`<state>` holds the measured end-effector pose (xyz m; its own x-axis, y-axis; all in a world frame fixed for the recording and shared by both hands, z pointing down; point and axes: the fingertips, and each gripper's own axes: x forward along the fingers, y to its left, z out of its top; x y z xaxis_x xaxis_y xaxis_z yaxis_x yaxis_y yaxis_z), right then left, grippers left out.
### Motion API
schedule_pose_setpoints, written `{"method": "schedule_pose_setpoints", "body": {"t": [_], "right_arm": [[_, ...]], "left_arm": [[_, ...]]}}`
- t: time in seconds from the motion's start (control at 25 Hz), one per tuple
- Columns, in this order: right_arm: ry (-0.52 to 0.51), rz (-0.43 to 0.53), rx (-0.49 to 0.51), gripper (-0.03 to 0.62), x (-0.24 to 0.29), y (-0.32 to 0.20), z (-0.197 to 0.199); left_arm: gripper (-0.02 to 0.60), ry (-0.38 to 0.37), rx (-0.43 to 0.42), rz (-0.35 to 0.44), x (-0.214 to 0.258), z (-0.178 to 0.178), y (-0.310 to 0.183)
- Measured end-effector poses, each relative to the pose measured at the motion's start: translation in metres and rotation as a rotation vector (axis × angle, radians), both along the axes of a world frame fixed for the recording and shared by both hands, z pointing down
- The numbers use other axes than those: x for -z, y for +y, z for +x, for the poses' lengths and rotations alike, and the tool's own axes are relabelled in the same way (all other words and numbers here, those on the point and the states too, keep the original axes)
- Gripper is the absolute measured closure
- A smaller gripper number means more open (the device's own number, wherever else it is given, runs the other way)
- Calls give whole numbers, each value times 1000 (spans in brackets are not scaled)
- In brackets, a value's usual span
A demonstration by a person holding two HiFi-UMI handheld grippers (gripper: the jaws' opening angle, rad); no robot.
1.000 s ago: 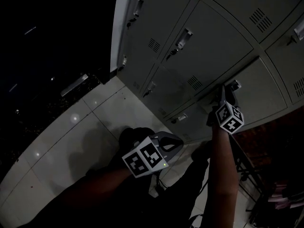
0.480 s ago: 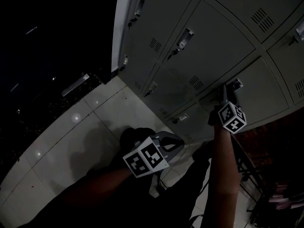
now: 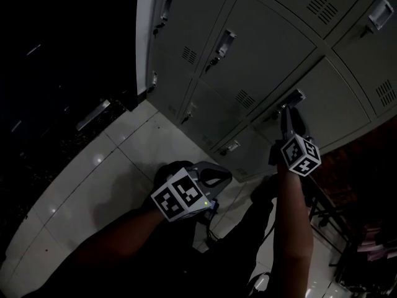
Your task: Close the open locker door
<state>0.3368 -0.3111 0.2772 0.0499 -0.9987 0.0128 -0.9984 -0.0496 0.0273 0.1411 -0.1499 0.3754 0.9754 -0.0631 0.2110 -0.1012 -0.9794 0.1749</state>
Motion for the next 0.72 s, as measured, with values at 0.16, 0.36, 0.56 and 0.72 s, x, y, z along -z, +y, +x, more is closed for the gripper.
{"method": "schedule_pose_setpoints", "body": {"t": [0.16, 0.36, 0.56, 0.72], "right_arm": [[55, -23, 47, 501, -2, 21, -13], [72, -36, 107, 555, -4, 46, -33], [105, -57, 178, 572, -8, 71, -55], [98, -61, 215, 580, -12, 93, -68]], "left_arm": [[569, 0, -2, -5, -2, 0, -1], [569, -6, -2, -16, -4, 0, -2], [569, -17, -12, -6, -5, 1, 1], [569, -24, -18, 3, -4, -1, -1]]}}
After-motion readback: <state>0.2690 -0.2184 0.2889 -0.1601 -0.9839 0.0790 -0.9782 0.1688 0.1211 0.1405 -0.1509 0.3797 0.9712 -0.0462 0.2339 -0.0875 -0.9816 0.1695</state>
